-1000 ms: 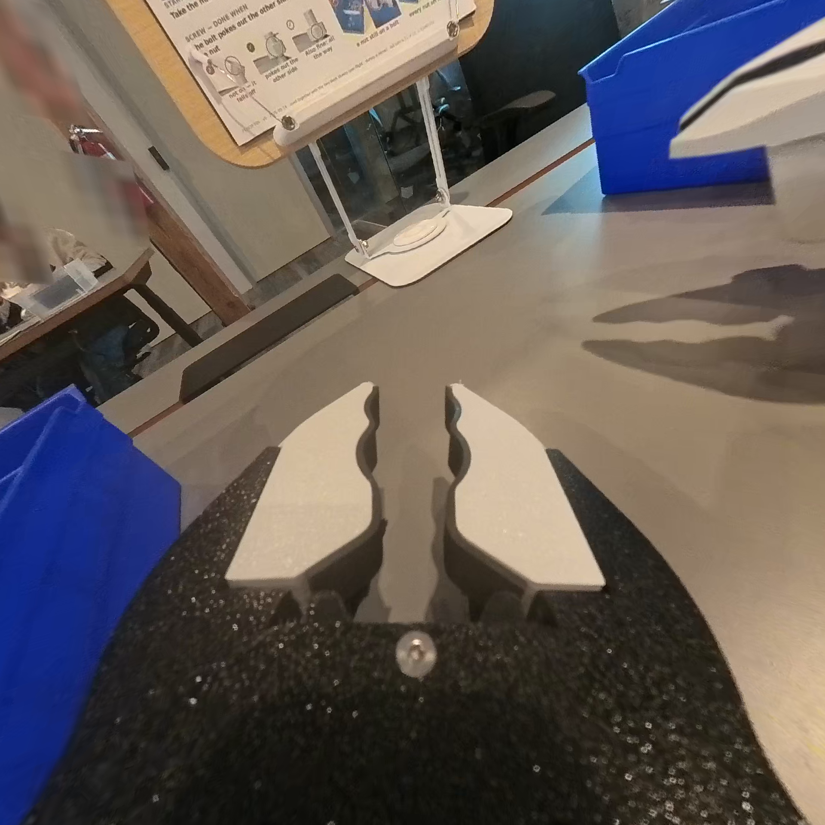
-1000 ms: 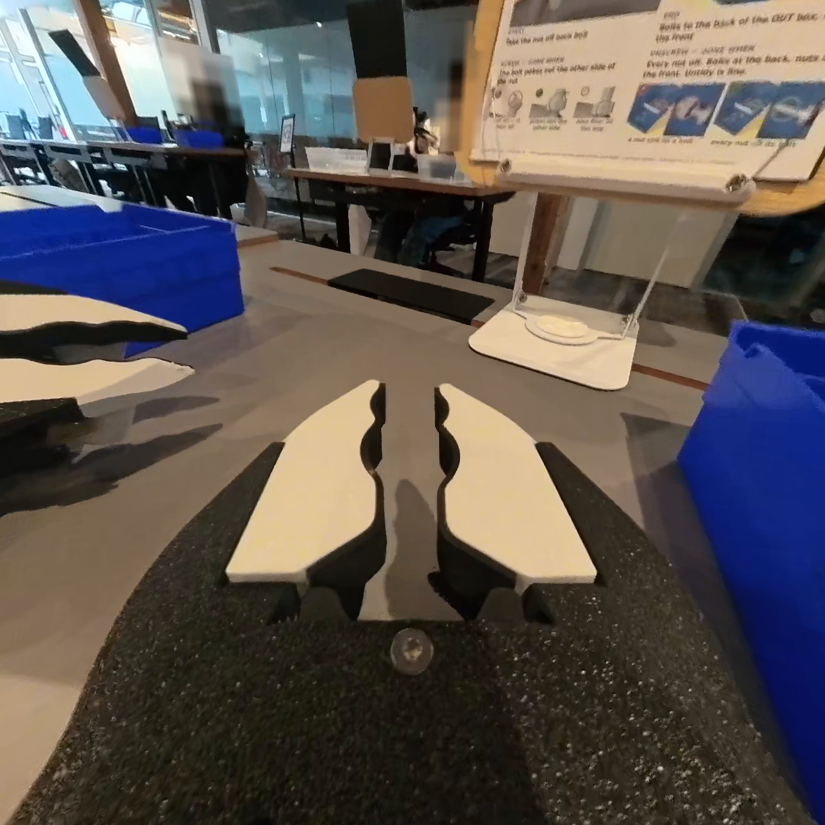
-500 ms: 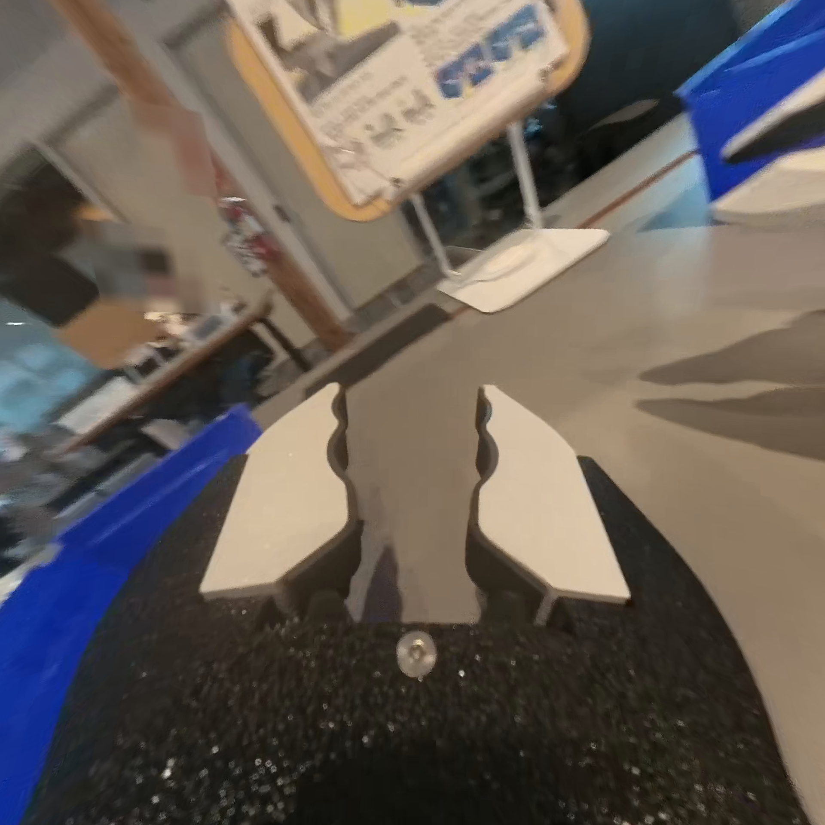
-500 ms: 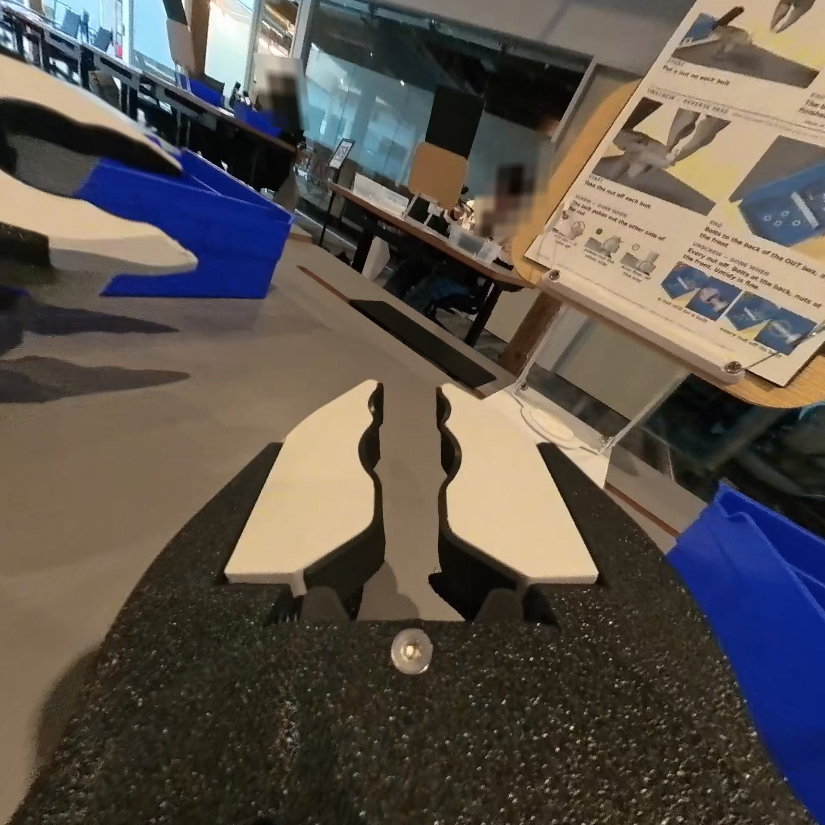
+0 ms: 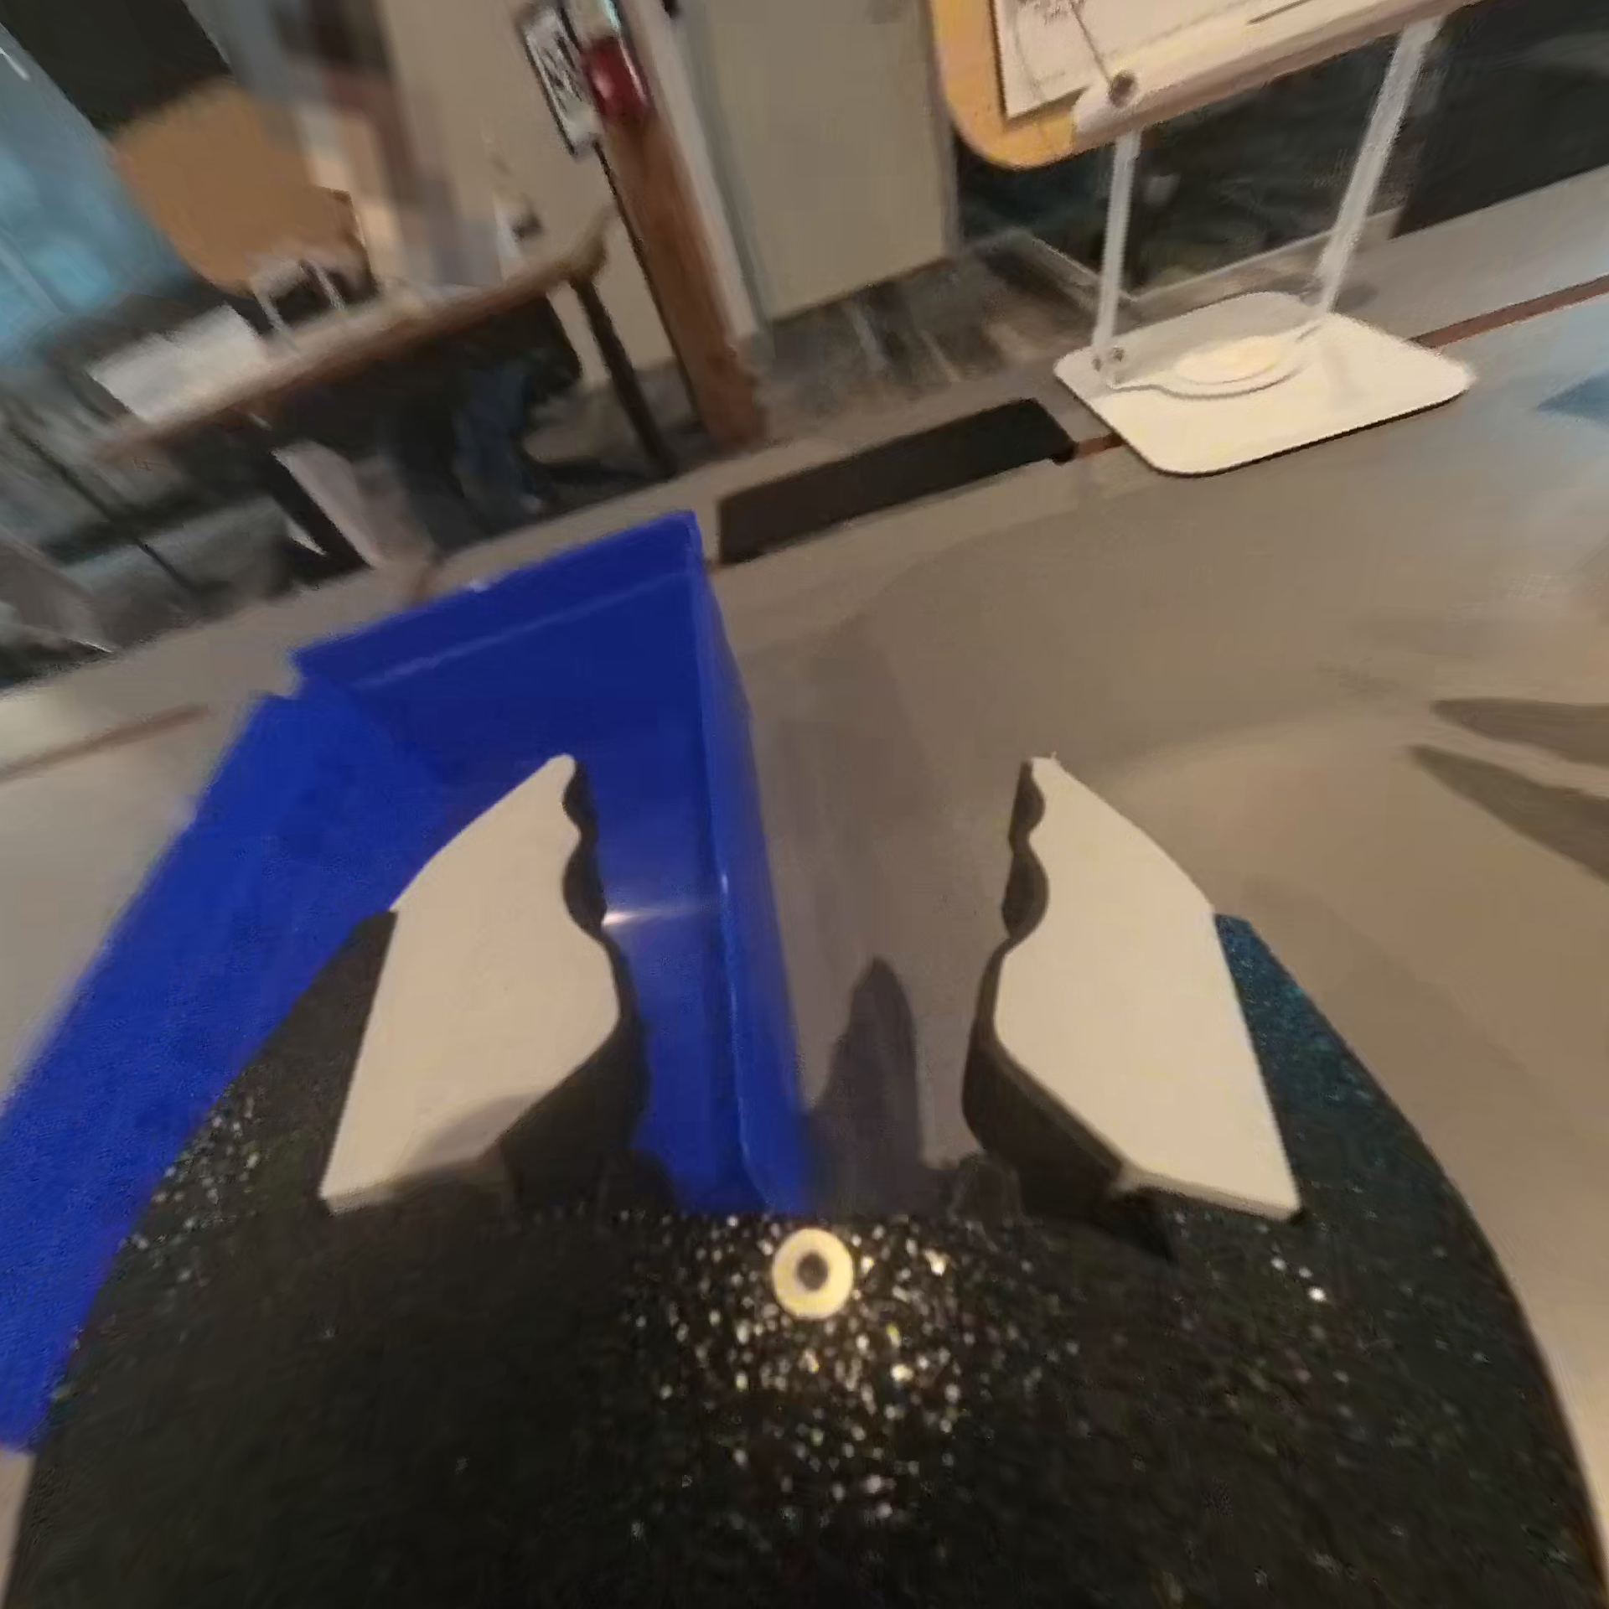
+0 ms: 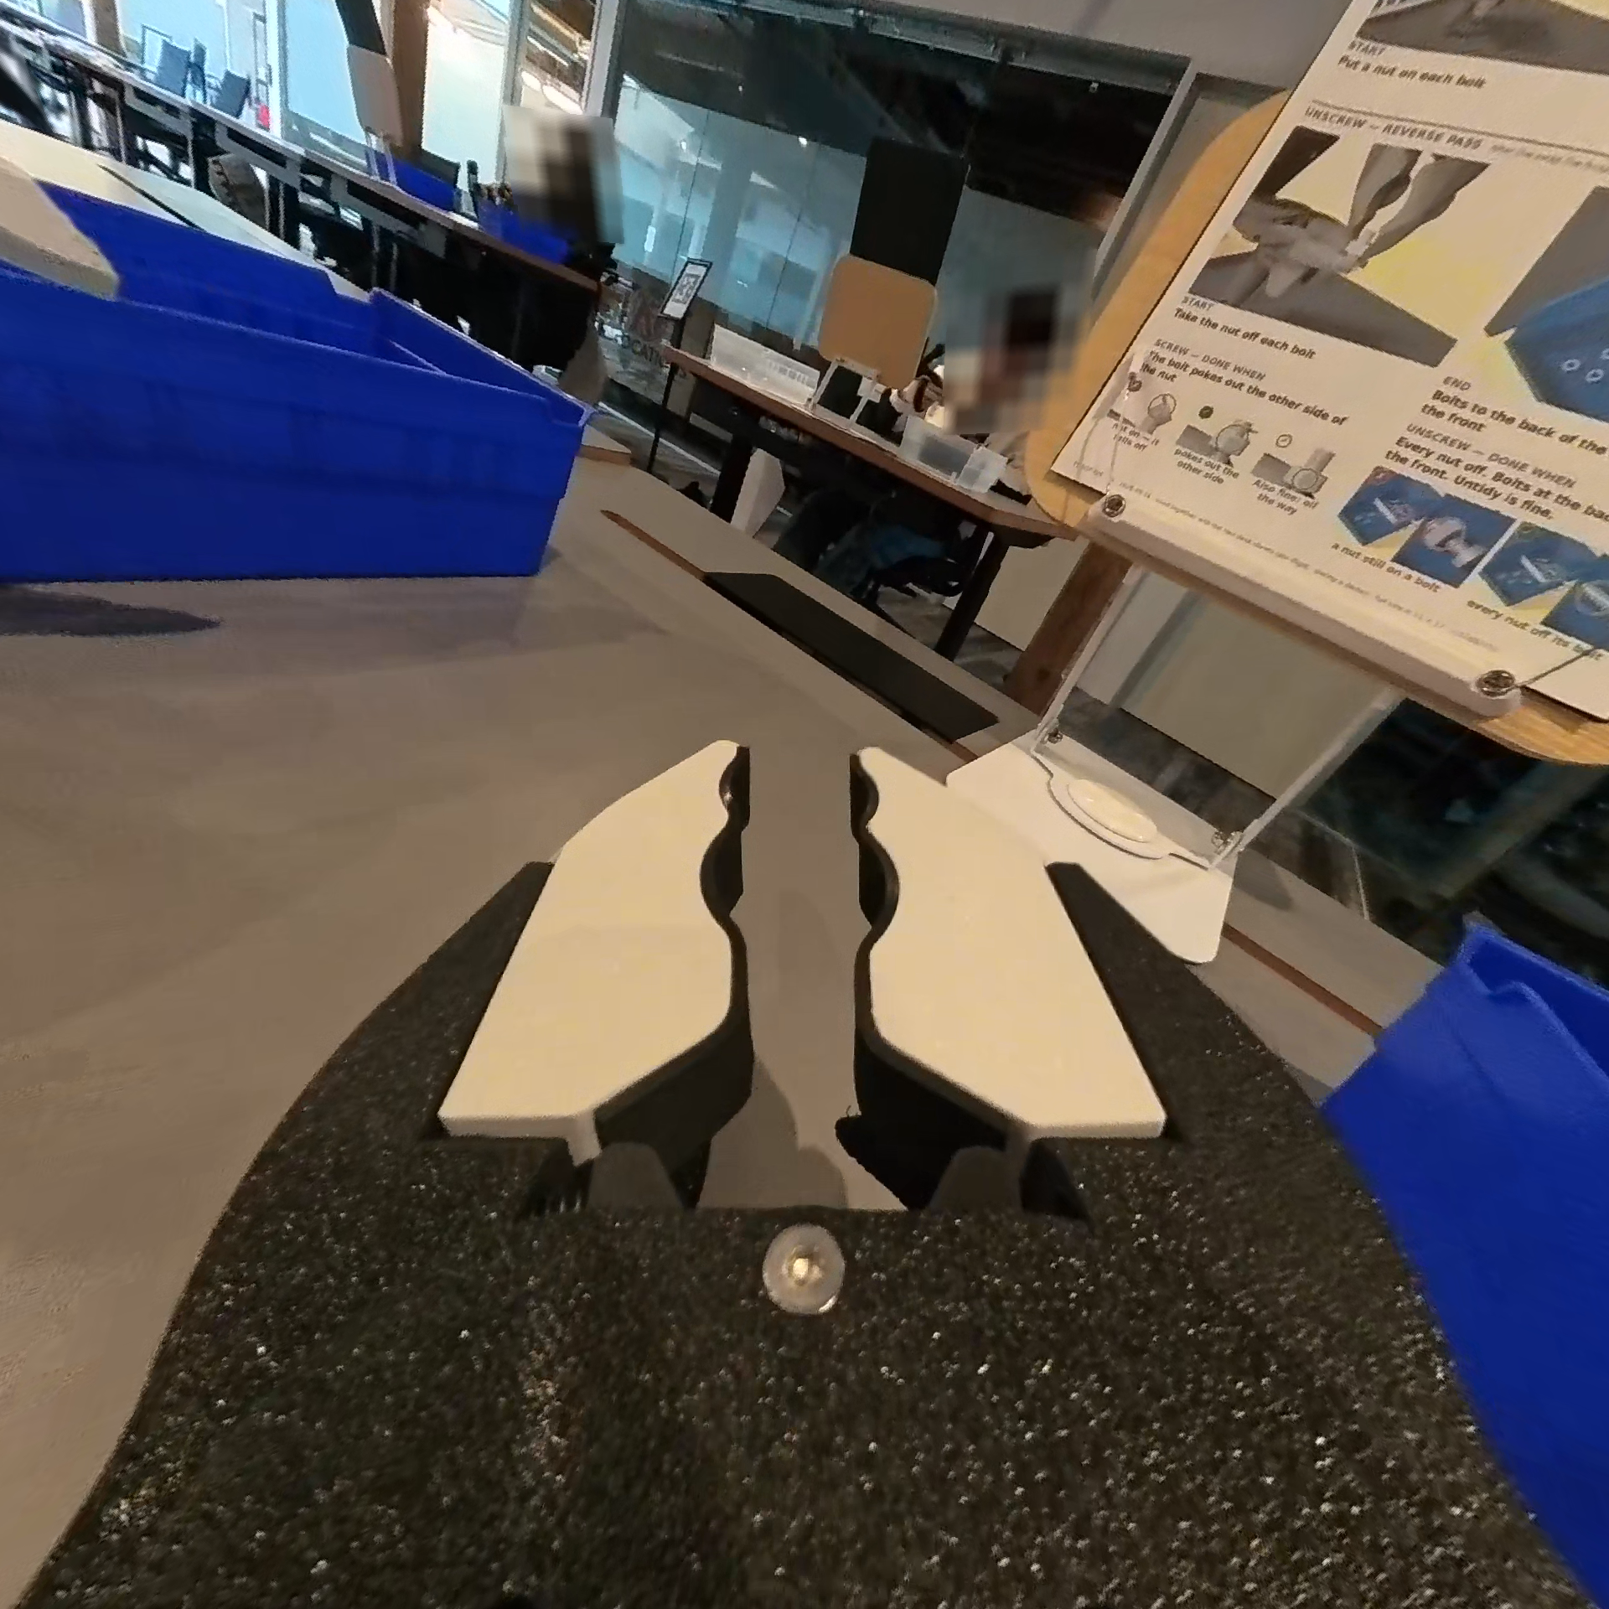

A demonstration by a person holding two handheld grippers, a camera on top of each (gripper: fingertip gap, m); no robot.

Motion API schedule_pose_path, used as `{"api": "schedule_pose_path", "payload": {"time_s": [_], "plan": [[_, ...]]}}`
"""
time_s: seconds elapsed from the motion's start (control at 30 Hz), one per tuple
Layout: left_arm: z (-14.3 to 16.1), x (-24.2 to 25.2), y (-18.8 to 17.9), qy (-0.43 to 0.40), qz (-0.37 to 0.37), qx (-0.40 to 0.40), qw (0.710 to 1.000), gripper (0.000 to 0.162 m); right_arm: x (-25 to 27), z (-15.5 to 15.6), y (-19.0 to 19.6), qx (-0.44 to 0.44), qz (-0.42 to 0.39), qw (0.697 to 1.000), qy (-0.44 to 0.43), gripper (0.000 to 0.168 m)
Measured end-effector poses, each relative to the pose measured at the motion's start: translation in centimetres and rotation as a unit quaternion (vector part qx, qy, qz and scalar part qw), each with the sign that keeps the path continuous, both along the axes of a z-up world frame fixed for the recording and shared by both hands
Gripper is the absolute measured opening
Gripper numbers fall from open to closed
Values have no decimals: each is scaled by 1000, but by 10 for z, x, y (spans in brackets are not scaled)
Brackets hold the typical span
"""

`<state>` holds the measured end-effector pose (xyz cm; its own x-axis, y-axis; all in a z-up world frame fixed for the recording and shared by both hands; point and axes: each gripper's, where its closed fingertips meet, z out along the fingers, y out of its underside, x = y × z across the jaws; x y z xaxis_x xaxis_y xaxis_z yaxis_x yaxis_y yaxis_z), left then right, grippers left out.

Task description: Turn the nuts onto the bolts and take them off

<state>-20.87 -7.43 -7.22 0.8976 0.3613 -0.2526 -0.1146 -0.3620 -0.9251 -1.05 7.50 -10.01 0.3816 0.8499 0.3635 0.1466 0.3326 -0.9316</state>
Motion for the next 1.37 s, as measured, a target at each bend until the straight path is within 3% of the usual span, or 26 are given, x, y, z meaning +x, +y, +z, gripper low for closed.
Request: {"api": "schedule_pose_path", "payload": {"time_s": [0.17,0.27,0.33,0.47,0.57,0.77,0.97,1.13,1.27,1.37], "plan": [[-30,-23,-14,-50,31,-96,994,79,0,-1,1,-7,2,1000,0,21],[-43,-20,-14,-79,16,-122,989,59,-1,-3,1,-12,3,1000,-1,21],[-51,-18,-16,-86,14,-149,985,37,0,-4,2,-15,2,1000,-2,21],[-70,-21,-21,-80,37,-217,972,30,0,-5,4,-24,3,1000,0,21],[-79,-28,-25,-45,52,-259,963,10,0,-5,4,-28,5,1000,0,20],[-78,-28,-26,-26,38,-262,964,9,-1,-5,4,-28,7,1000,-1,20],[-78,0,-34,-14,-54,-257,965,8,6,6,3,-11,-12,1000,-7,13],[-77,42,-52,2,-176,-252,952,7,66,56,11,50,-123,990,-52,18],[-78,70,-67,11,-275,-245,930,7,146,59,20,14,-196,970,-143,27],[-78,86,-78,45,-352,-245,902,7,187,43,34,-89,-199,957,-191,31]]}}
